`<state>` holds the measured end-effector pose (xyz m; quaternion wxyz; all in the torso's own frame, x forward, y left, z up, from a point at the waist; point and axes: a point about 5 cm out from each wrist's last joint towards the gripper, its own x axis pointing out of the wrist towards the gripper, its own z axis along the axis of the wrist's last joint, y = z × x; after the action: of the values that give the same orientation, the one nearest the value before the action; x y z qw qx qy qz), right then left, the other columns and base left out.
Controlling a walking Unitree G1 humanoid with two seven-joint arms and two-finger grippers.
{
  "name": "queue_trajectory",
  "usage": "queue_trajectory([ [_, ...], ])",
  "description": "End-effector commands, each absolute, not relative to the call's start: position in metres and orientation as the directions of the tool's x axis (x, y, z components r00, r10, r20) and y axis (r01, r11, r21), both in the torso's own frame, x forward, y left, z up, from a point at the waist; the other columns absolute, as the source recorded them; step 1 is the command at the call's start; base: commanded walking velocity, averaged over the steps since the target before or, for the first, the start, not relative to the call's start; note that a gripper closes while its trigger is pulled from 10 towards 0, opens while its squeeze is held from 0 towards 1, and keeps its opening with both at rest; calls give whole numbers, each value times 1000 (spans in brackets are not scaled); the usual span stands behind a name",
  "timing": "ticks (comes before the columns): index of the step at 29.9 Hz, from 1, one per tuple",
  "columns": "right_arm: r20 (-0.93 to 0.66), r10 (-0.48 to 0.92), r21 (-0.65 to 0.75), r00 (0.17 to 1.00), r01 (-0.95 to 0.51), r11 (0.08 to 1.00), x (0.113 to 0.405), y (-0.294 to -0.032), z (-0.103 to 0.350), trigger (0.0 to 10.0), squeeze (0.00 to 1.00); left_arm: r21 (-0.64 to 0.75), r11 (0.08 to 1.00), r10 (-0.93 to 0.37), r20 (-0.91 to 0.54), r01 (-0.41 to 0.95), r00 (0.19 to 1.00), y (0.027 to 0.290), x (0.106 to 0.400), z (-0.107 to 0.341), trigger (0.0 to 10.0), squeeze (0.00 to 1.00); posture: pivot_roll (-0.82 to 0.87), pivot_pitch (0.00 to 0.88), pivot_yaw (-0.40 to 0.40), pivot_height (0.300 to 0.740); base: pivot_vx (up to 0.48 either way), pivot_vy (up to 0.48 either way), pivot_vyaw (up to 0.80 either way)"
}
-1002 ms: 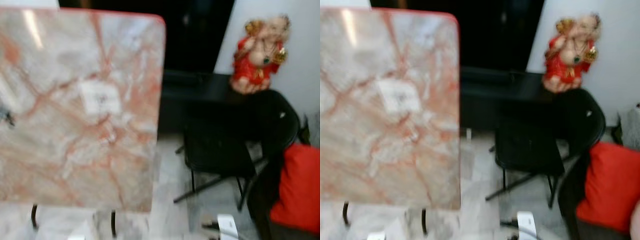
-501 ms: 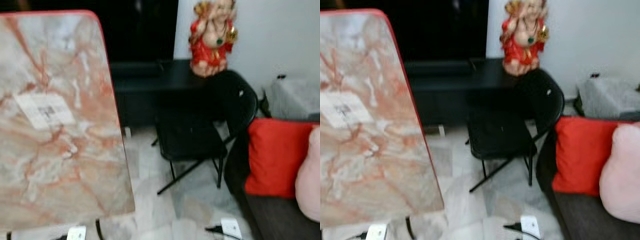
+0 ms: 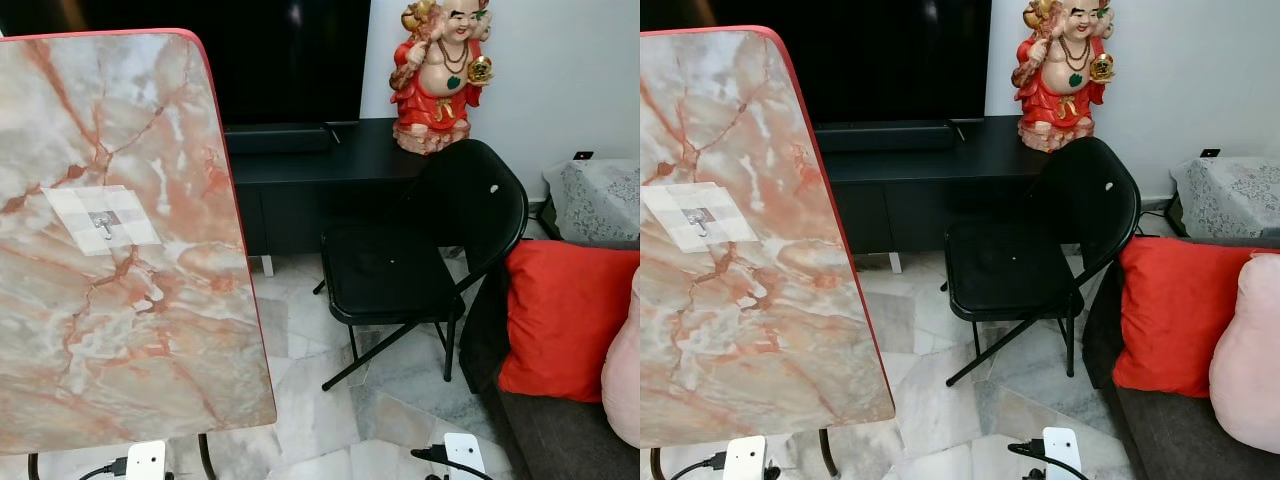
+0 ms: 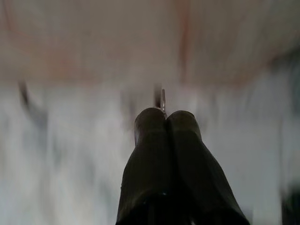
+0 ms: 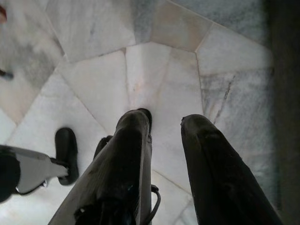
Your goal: Hang keys on a hook
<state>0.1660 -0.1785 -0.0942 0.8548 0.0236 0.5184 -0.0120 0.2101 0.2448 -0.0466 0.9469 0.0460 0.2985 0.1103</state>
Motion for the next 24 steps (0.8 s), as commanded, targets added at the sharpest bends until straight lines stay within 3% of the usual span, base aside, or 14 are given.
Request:
queue_trajectory([
  [1, -880, 5, 30, 475, 45, 999, 169, -178, -93, 10000, 0, 177, 973, 206, -368, -149, 907, 245, 255, -6, 10000, 0, 64, 0, -20, 740, 0, 0, 0],
  [7, -879, 8, 30, 477, 39, 999, 170, -179, -92, 10000, 0, 182, 975, 168, -240, -126, 956, 236, 263, 23, 10000, 0, 68, 0, -25, 740, 0, 0, 0],
  [15, -879, 13, 30, 477, 28, 999, 171, -178, -92, 10000, 0, 183, 980, 123, -232, -81, 965, 222, 240, 28, 10000, 0, 63, 0, -28, 740, 0, 0, 0],
  [24, -879, 13, 26, 477, 19, 999, 172, -181, -91, 10000, 0, 246, 963, 141, -119, -109, 983, 215, 224, 64, 10000, 0, 65, 0, -29, 740, 0, 0, 0],
])
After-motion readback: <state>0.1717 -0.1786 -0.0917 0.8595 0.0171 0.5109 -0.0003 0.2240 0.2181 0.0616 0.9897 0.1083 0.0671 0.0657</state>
